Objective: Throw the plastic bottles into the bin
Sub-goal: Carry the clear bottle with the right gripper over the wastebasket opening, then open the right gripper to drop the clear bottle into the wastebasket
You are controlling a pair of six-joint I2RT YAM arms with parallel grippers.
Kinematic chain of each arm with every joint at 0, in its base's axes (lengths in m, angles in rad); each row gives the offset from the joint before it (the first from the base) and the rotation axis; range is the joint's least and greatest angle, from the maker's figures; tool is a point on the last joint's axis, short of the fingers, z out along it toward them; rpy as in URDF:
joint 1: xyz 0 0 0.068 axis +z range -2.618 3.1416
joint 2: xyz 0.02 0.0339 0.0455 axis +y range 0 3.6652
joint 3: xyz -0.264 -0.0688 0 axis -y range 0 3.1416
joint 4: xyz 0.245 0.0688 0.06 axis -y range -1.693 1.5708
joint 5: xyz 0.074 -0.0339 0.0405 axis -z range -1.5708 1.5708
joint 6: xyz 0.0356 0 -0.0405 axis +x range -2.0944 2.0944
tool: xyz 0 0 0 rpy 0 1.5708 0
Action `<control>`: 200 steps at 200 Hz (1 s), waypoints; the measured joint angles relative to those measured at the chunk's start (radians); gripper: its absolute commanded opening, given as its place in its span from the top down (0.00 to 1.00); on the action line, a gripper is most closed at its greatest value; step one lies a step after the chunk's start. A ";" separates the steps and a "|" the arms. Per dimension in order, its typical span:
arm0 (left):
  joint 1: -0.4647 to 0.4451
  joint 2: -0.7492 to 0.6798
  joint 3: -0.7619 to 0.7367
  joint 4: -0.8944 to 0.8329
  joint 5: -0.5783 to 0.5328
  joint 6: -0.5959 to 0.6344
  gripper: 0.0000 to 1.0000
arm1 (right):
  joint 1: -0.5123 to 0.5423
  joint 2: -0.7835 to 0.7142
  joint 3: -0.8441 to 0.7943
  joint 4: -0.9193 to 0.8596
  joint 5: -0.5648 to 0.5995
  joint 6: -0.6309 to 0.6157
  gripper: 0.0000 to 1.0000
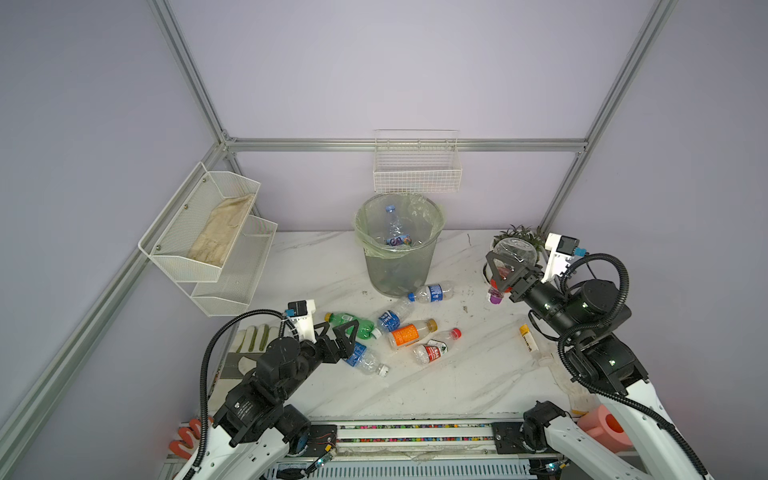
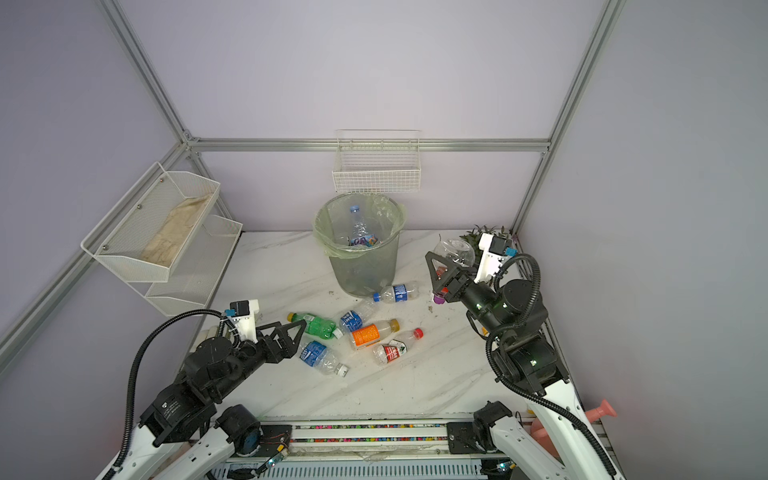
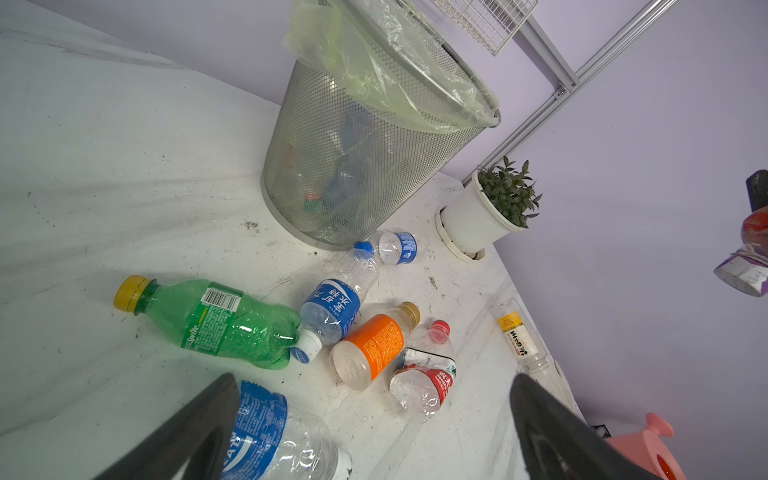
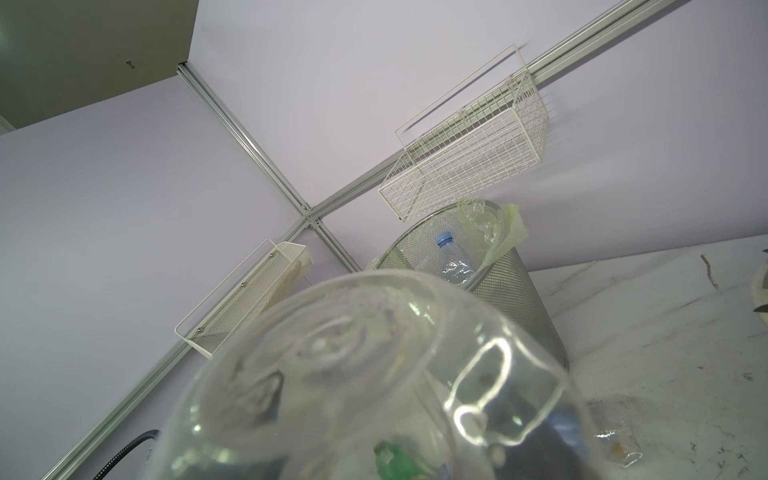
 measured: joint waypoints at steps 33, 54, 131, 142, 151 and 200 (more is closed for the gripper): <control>0.000 0.000 0.000 0.000 0.000 0.000 0.00 | 0.000 0.004 0.009 0.000 -0.001 -0.002 0.97; 0.000 0.000 0.000 0.000 0.000 -0.001 0.00 | 0.000 0.008 0.013 0.000 -0.001 -0.006 0.97; 0.000 0.000 0.000 0.000 0.000 -0.001 0.00 | 0.000 0.160 0.146 0.005 -0.015 -0.016 0.96; 0.000 0.000 0.000 0.000 0.000 -0.001 0.00 | 0.000 0.211 0.185 0.007 -0.026 -0.016 0.96; 0.000 0.000 0.000 0.000 0.000 -0.002 0.00 | 0.000 0.262 0.222 0.011 -0.039 -0.016 0.96; 0.000 -0.001 0.000 0.000 0.008 -0.021 0.00 | 0.012 0.631 0.491 0.029 -0.076 -0.011 0.64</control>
